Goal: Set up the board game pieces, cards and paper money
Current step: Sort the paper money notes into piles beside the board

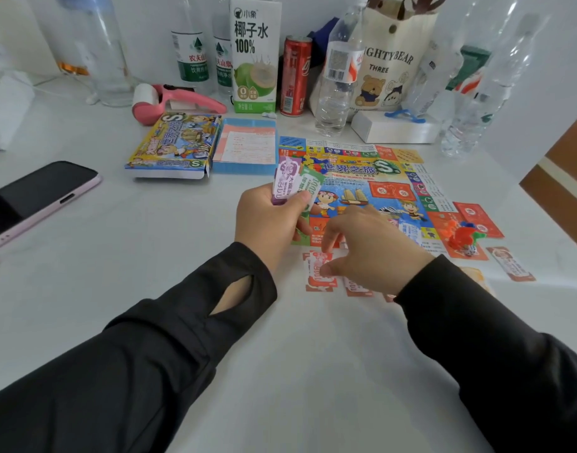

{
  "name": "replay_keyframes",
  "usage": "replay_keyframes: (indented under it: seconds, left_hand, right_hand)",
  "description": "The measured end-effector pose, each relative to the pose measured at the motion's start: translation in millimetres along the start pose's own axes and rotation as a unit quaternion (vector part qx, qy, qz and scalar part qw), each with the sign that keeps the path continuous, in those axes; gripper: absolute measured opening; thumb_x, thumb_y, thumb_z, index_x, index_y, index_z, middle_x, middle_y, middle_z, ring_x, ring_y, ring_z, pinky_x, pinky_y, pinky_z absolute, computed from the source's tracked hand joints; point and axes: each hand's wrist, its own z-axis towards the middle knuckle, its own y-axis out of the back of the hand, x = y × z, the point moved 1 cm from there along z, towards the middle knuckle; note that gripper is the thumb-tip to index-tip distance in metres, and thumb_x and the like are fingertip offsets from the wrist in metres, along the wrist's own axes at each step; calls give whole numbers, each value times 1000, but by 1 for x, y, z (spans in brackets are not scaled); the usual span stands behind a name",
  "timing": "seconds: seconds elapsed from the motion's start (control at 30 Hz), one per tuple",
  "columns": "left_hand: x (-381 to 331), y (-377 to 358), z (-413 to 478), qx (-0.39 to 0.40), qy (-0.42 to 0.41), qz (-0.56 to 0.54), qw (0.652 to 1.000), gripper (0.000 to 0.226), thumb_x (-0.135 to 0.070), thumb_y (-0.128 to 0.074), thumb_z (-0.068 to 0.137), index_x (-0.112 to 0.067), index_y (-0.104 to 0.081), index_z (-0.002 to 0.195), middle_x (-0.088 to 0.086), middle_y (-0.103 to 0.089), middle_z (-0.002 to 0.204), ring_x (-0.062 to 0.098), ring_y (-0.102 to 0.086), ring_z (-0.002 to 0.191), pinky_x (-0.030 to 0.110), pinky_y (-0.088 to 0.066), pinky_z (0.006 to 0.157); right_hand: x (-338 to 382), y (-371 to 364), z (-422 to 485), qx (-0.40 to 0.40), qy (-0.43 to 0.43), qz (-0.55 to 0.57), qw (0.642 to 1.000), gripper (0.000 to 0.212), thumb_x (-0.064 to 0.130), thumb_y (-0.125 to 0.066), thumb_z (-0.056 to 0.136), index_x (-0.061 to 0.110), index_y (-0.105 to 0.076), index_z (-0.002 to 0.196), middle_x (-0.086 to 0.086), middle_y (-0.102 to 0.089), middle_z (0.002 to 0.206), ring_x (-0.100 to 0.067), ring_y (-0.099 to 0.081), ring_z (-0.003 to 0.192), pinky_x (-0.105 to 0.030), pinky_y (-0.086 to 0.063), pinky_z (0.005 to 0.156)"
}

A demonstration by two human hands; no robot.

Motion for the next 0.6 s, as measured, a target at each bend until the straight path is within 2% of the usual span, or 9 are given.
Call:
replay_keyframes:
  seconds: [0.13,0.2,0.27,0.37,0.47,0.6]
  left_hand:
    - [-1,0,-1,7,5,-5,1000,18,-21,-59,89,-27,-57,73,-5,-65,61,6,-56,40,14,-45,42]
    - [-3,1,-1,21,16,-7,1000,18,-21,-59,89,-26,-56,73,-7,-65,60,5,-57,40,14,-45,41]
    - [-5,1,-2,50,38,-10,998,16,-19,-60,89,-24,-55,74,-9,-65,60,5,-56,40,15,-46,41]
    - [-7,-1,-7,98,49,-20,994,15,-13,-61,87,-18,-57,74,-5,-67,60,8,-55,38,17,-46,39]
    - [-10,-4,-17,129,33,-16,991,15,-12,-62,86,-19,-58,74,-9,-66,53,8,-55,37,17,-46,38]
    - [-13,-7,-28,167,22,-25,985,12,-10,-64,84,-19,-60,76,-6,-67,55,9,-53,34,19,-46,38]
  right_hand:
    - [-4,-5,-2,-37,11,10,999,23,41,-69,77,29,-58,93,5,-45,100,-16,-40,104,-32,-37,91]
    - [-10,-2,-4,-90,11,42,995,17,38,-68,79,28,-59,88,6,-50,96,-13,-44,98,-29,-39,85]
    - [-18,5,-6,-178,-7,126,976,7,30,-64,84,25,-60,82,5,-57,87,-10,-51,84,-18,-40,72]
    - [-29,15,-10,-257,-38,261,930,12,25,-59,87,22,-61,76,9,-59,74,-2,-51,69,-5,-37,60]
    - [-31,19,-14,-270,-39,334,902,14,27,-65,83,27,-61,69,12,-60,67,1,-52,61,-4,-39,59]
    - [-28,18,-16,-246,-34,383,890,17,22,-73,75,18,-64,61,11,-57,48,1,-47,44,-7,-36,46]
